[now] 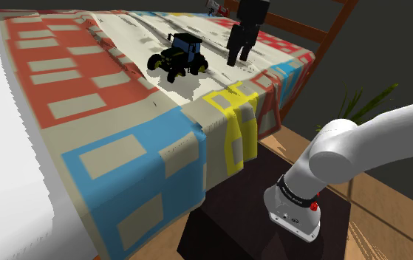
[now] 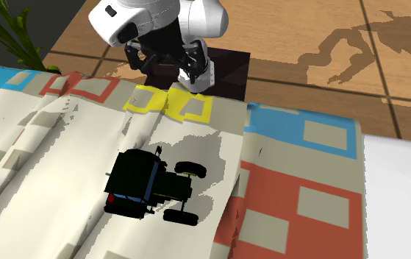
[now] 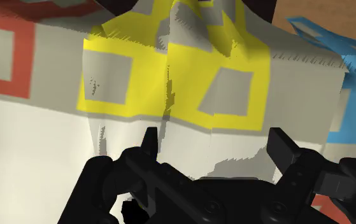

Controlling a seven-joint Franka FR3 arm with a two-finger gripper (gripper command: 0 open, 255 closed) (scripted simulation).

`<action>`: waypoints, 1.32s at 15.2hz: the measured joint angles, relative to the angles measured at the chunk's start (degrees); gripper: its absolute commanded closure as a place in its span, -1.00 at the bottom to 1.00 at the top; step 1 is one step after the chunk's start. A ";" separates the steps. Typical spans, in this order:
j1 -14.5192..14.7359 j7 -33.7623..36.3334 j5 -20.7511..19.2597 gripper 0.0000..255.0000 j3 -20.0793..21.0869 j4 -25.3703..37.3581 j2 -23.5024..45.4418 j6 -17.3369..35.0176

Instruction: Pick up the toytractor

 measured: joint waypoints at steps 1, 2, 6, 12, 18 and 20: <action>-0.24 0.62 -0.04 -1.00 0.19 1.68 2.18 1.00; -0.35 1.57 0.05 -1.00 0.61 2.97 4.03 2.06; -1.01 4.75 -0.31 -1.00 1.64 10.34 11.74 4.43; -1.66 9.64 -1.61 -1.00 2.83 21.72 22.70 6.93; -1.74 10.44 -1.94 -1.00 2.96 20.93 24.98 10.56; -1.75 10.34 -1.90 -1.00 2.94 19.06 24.80 12.26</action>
